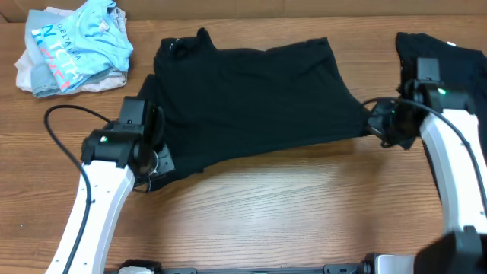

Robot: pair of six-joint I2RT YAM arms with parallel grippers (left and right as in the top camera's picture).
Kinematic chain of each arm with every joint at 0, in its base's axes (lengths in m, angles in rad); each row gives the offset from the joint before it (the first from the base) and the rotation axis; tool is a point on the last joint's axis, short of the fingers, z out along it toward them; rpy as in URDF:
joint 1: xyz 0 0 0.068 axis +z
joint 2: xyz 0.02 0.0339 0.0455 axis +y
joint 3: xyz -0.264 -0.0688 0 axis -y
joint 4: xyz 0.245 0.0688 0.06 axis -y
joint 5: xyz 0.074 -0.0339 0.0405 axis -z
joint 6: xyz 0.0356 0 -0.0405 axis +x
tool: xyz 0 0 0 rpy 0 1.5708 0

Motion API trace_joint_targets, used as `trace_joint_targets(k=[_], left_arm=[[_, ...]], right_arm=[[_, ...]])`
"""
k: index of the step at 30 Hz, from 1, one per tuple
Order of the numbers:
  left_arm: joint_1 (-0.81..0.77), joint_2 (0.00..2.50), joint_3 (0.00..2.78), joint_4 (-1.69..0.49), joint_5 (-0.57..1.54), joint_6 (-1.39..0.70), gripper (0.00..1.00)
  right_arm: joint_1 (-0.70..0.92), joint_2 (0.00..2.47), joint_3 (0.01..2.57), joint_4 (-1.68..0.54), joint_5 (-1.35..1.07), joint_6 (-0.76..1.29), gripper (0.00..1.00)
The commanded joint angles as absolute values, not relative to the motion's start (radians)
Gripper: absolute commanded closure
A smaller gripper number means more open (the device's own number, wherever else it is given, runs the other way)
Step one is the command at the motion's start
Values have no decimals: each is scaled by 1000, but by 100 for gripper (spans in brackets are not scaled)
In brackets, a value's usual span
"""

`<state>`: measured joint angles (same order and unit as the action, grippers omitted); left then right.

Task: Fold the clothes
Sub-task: 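Fold the bottom hem upward with both grippers toward the collar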

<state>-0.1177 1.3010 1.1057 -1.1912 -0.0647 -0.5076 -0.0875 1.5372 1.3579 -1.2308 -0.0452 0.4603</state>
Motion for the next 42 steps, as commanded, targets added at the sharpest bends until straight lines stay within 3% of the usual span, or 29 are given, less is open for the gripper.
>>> trace_joint_targets(k=[1, 12, 29, 42], left_arm=[[-118, 1267, 1116, -1205, -93, -531, 96], [-118, 1228, 1209, -1215, -86, -527, 96], [-118, 1426, 1208, -942, 22, -528, 96], [-118, 1601, 1208, -769, -16, -527, 96]], right_arm=[[-96, 1478, 1372, -1257, 22, 499, 96], [-96, 1323, 1372, -1264, 26, 509, 96], [-96, 1406, 1250, -1118, 22, 511, 96], [-96, 1570, 1250, -931, 22, 510, 96]])
